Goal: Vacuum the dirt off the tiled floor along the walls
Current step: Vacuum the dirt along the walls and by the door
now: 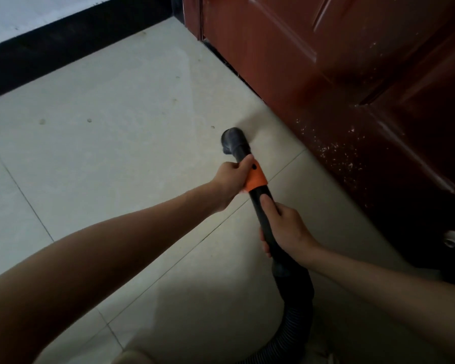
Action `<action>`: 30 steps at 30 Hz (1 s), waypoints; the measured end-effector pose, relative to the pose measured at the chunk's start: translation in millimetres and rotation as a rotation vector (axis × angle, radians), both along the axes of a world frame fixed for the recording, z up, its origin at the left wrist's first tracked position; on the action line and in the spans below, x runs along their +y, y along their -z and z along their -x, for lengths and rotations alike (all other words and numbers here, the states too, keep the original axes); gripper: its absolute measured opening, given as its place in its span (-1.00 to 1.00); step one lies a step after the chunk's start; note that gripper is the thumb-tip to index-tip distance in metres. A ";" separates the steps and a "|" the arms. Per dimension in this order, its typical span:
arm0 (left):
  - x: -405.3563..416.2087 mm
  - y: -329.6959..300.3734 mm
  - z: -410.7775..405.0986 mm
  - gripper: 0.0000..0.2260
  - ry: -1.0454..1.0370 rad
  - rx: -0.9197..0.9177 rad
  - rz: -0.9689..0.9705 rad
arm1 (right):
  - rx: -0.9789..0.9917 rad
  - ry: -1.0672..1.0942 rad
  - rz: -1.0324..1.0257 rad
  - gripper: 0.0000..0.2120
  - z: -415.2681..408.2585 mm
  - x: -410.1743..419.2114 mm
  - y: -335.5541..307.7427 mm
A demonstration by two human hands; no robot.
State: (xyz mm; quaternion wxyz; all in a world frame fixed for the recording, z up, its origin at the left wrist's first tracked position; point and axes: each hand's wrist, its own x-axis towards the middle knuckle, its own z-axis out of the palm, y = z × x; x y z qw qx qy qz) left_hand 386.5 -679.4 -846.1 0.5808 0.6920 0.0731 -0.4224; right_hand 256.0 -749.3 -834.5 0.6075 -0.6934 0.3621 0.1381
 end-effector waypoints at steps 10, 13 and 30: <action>-0.2 -0.1 -51.7 -0.61 -0.150 -0.047 0.039 | -0.017 0.009 -0.167 -0.50 -66.5 -7.4 9.2; 10.4 7.3 -44.9 -0.62 -0.117 -0.044 0.034 | -0.012 -0.054 -0.143 -0.49 -56.6 -2.4 11.7; 67.6 -16.7 -112.0 -0.80 -0.467 -0.052 0.111 | -0.015 -0.427 0.052 -0.74 -84.6 16.9 0.4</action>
